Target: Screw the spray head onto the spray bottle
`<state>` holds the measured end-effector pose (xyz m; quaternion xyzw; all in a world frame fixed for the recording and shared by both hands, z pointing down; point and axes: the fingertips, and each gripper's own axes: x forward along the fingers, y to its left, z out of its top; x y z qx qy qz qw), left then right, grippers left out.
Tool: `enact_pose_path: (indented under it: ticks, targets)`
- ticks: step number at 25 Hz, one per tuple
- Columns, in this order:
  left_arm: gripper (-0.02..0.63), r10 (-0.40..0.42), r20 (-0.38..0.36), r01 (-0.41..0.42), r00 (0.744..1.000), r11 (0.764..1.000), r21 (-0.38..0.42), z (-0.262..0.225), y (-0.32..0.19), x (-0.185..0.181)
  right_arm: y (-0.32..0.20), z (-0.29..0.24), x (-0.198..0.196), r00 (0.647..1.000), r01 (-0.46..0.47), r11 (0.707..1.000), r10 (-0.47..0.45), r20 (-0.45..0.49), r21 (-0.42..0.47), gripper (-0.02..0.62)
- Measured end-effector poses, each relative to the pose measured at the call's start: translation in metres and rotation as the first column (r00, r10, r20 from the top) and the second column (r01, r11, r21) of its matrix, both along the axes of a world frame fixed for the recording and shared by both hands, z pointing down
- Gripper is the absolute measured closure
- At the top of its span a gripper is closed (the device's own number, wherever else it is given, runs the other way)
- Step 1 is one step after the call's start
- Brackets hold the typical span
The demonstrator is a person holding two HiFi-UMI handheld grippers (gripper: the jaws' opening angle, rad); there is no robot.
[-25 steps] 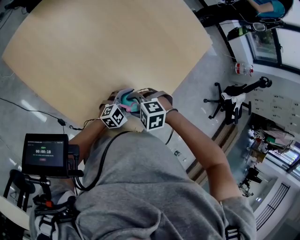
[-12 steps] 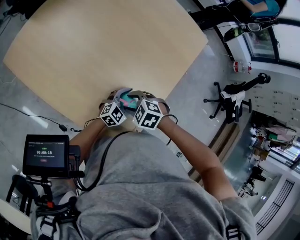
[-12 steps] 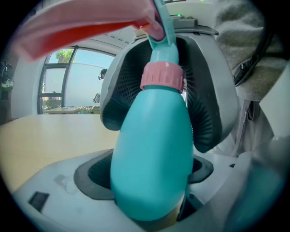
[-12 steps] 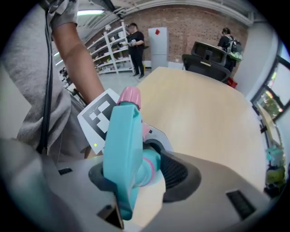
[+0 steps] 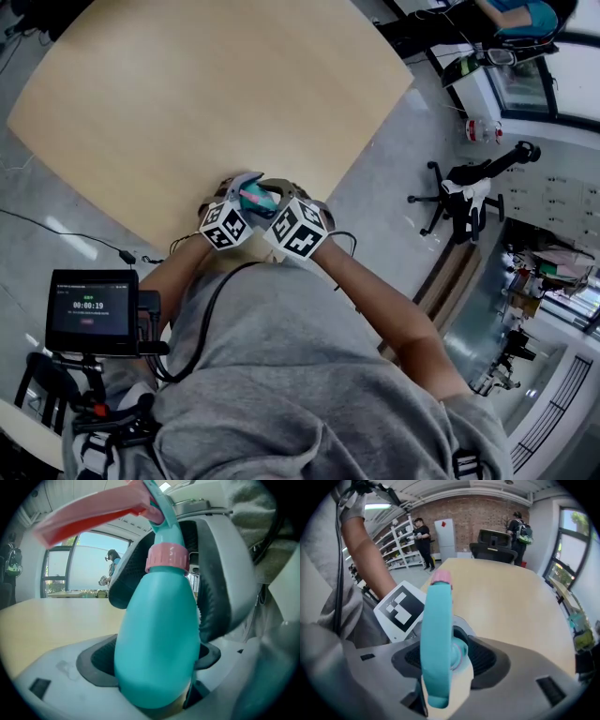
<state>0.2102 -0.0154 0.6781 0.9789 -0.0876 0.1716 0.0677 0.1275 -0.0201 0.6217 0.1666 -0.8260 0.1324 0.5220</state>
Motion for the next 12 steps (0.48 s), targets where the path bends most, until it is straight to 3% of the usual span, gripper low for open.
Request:
enact_pose_path:
  ticks: [4, 8, 9, 10, 12]
  targets:
    - [0.195, 0.001, -0.002, -0.001, 1.0, 1.0, 0.0, 0.001, -0.003, 0.001, 0.002, -0.017, 0.007, 0.968, 0.239, 0.97, -0.235, -0.085, 0.048, 0.37]
    - [0.195, 0.002, -0.001, -0.002, 1.0, 1.0, -0.002, 0.001, -0.005, 0.001, 0.011, -0.022, 0.019, 0.833, 0.517, 0.856, -0.502, -0.234, 0.006, 0.373]
    - [0.195, 0.001, 0.0, -0.001, 1.0, 1.0, -0.003, 0.001, -0.005, 0.001, 0.011, -0.02, 0.021, 0.803, 0.554, 0.833, -0.534, -0.265, 0.003, 0.383]
    - [0.195, 0.001, -0.001, -0.001, 1.0, 1.0, -0.003, 0.001, -0.005, 0.001, 0.011, -0.019, 0.022, 0.784, 0.575, 0.818, -0.552, -0.284, -0.002, 0.432]
    - [0.195, 0.001, -0.002, -0.001, 1.0, 1.0, -0.001, 0.001, -0.006, 0.002, 0.01, -0.017, 0.023, 0.777, 0.578, 0.816, -0.557, -0.292, -0.018, 0.438]
